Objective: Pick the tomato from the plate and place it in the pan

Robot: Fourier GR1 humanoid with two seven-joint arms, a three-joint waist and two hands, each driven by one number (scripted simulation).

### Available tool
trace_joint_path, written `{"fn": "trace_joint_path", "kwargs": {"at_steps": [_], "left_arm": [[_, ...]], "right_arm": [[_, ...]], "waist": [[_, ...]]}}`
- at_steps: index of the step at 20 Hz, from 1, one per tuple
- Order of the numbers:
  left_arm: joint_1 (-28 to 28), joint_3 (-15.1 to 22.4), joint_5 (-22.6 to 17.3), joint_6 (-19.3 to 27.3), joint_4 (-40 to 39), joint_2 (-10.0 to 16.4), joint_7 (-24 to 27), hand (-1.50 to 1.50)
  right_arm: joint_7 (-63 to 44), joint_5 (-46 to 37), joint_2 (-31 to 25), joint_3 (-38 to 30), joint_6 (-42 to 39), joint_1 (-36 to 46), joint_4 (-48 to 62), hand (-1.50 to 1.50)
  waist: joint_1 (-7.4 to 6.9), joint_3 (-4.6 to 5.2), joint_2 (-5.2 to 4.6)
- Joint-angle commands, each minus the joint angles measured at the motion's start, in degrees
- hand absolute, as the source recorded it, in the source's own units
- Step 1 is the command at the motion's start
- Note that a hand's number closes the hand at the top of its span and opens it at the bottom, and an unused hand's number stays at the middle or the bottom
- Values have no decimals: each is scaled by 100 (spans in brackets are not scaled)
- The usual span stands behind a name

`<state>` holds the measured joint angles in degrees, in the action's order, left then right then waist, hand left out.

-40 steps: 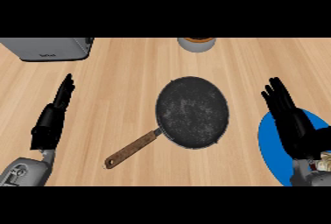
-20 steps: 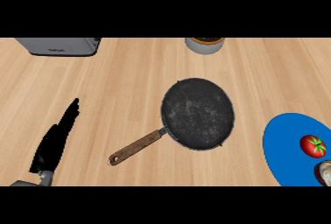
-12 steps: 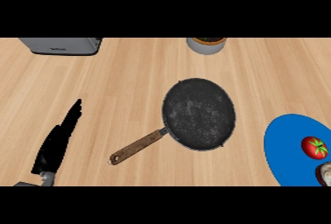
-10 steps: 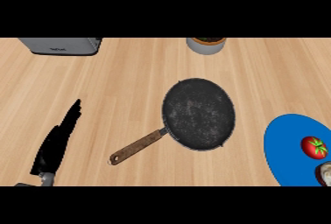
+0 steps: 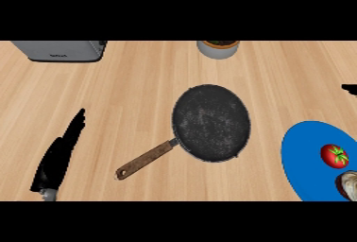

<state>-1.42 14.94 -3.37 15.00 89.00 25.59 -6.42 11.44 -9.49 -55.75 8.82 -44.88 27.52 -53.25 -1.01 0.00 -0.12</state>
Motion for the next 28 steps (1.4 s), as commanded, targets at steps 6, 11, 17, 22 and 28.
{"fn": "trace_joint_path", "kwargs": {"at_steps": [6,11,17,22,28], "left_arm": [[-77,-201,129,-90,226,-73,-186,0],[-453,-477,-16,-375,378,75,18,0],[-305,-422,386,-446,52,-287,103,0],[-489,-569,328,-517,625,-288,-294,0],[-209,-429,767,-446,731,-630,-716,0]], "right_arm": [[-781,-750,257,447,-501,131,-716,-150],[-468,-1403,175,649,-634,123,-441,-150],[-1363,-1360,806,283,-928,-226,-1290,-150],[-1252,-2079,823,505,-781,-231,-1064,-150],[-1194,-2482,1026,314,-789,-249,-918,-150]], "waist": [[86,3,22],[38,-1,16],[107,2,23],[50,-1,17],[64,-2,8]]}}
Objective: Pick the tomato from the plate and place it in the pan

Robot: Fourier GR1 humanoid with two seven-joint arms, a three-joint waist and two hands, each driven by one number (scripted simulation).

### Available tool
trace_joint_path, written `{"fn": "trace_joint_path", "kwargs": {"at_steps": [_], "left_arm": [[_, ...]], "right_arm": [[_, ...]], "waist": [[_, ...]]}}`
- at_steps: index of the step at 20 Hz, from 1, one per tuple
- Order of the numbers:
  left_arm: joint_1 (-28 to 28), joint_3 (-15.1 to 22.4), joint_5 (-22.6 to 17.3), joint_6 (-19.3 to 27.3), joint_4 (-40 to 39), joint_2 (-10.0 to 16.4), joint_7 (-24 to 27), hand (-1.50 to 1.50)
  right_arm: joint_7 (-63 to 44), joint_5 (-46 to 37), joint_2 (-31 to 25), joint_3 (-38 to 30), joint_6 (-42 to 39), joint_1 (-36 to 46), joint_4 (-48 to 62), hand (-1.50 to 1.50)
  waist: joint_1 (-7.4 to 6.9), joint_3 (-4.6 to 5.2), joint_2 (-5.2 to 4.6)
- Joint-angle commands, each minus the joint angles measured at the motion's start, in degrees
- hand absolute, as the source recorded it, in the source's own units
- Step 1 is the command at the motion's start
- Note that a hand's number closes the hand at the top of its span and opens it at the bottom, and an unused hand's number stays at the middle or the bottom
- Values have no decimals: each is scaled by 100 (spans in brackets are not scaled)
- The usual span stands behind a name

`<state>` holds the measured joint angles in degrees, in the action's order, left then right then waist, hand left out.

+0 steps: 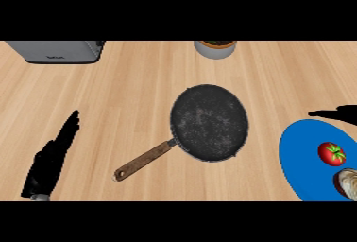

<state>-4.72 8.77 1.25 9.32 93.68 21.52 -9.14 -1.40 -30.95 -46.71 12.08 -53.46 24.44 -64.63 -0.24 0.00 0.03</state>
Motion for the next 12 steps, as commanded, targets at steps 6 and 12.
{"fn": "trace_joint_path", "kwargs": {"at_steps": [6,12], "left_arm": [[187,-161,343,-174,-309,-362,49,0],[-17,-381,373,-331,2,-379,94,0]], "right_arm": [[283,-826,270,-94,-26,23,384,-150],[350,-1196,582,-139,507,-651,154,-150]], "waist": [[-3,0,-7],[7,-1,1]]}}
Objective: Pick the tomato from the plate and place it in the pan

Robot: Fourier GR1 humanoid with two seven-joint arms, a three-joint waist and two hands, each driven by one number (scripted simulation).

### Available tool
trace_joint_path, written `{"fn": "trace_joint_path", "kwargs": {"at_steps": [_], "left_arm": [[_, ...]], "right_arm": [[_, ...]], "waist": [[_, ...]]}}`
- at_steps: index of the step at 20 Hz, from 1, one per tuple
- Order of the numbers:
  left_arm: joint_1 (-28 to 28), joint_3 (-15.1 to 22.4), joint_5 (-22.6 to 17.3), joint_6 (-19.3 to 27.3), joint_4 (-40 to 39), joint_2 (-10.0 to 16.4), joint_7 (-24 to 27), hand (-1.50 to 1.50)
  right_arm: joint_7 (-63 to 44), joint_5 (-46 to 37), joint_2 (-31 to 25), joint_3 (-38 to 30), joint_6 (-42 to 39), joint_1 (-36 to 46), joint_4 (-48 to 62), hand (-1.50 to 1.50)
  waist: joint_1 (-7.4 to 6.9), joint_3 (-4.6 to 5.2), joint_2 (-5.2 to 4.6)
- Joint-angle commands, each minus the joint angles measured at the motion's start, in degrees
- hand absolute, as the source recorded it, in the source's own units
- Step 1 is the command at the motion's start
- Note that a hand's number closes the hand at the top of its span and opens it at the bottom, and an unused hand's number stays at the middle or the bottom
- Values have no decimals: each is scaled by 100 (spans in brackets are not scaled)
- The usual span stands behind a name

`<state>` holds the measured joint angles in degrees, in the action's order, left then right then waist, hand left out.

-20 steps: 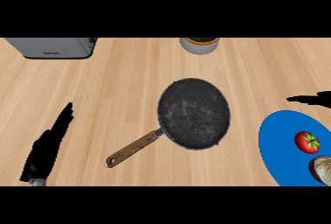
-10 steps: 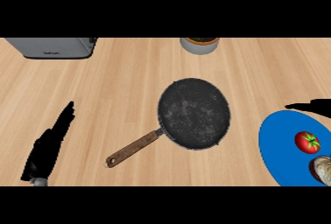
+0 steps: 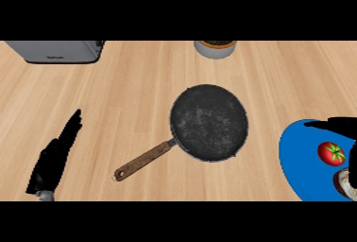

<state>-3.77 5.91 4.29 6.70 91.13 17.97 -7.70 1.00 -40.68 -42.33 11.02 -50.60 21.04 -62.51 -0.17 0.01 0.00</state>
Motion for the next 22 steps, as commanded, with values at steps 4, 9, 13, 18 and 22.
{"fn": "trace_joint_path", "kwargs": {"at_steps": [4,9,13,18,22], "left_arm": [[-106,-221,124,-231,250,-36,-147,0],[-107,-424,99,-442,-11,-43,154,0],[-390,-23,504,-194,286,-500,78,0],[162,-547,299,-493,-352,-290,234,0],[-221,-245,596,-199,-13,-588,200,0]], "right_arm": [[308,-592,308,-47,111,315,668,-150],[468,-803,378,-163,644,-393,544,-150],[733,-1048,520,-225,598,125,1164,-150],[742,-832,642,-561,572,-186,653,150],[1055,-744,604,-634,490,-362,897,150]], "waist": [[-36,-3,-5],[-2,-2,0],[-37,-3,-5],[23,1,1],[30,2,8]]}}
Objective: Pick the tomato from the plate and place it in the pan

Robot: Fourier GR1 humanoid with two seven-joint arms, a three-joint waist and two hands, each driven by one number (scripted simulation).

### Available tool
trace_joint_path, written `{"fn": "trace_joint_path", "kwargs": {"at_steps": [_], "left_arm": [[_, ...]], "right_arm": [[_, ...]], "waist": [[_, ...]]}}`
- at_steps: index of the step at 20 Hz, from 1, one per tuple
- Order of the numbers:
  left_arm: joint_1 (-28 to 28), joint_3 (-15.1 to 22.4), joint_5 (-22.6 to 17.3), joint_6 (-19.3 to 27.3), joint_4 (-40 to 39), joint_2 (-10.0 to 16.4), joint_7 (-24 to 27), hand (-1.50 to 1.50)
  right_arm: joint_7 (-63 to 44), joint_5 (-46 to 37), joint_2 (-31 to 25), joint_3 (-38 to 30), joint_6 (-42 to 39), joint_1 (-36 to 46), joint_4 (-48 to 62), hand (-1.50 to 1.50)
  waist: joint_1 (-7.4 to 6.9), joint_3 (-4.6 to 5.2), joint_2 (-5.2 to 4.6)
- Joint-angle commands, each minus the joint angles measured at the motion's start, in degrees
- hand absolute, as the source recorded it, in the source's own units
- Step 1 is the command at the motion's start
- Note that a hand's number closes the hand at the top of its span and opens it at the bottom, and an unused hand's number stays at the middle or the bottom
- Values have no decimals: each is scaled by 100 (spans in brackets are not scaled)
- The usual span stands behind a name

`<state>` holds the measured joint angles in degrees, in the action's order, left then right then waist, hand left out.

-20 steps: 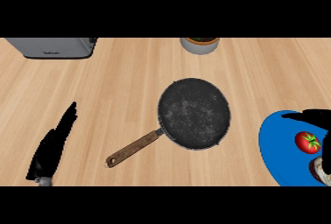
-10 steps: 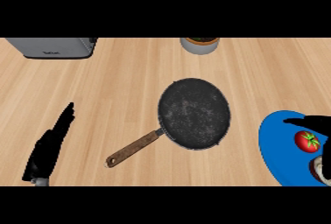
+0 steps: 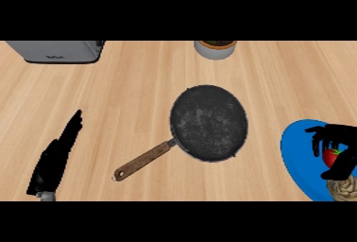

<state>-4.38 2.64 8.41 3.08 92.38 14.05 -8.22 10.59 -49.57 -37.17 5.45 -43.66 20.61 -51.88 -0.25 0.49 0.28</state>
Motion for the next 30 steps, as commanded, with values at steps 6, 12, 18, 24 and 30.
{"fn": "trace_joint_path", "kwargs": {"at_steps": [6,12,18,24,30], "left_arm": [[-249,-353,-31,102,12,107,-49,0],[-502,-455,-24,226,30,72,-97,0],[-603,-460,-66,161,134,104,-29,0],[-535,-320,-46,39,74,96,-28,0],[-428,-150,-21,-77,304,79,55,0]], "right_arm": [[-2348,507,976,-1482,777,-993,-119,150],[-3516,575,1791,-2145,2301,-1732,-808,150],[-4455,-317,2148,-1957,3956,-1837,-2706,150],[-5155,-1720,2453,-942,4687,-1756,-4700,150],[-6804,-3267,3332,432,4072,-1719,-6480,150]], "waist": [[641,-1,158],[962,26,238],[783,37,266],[546,25,187],[164,-17,69]]}}
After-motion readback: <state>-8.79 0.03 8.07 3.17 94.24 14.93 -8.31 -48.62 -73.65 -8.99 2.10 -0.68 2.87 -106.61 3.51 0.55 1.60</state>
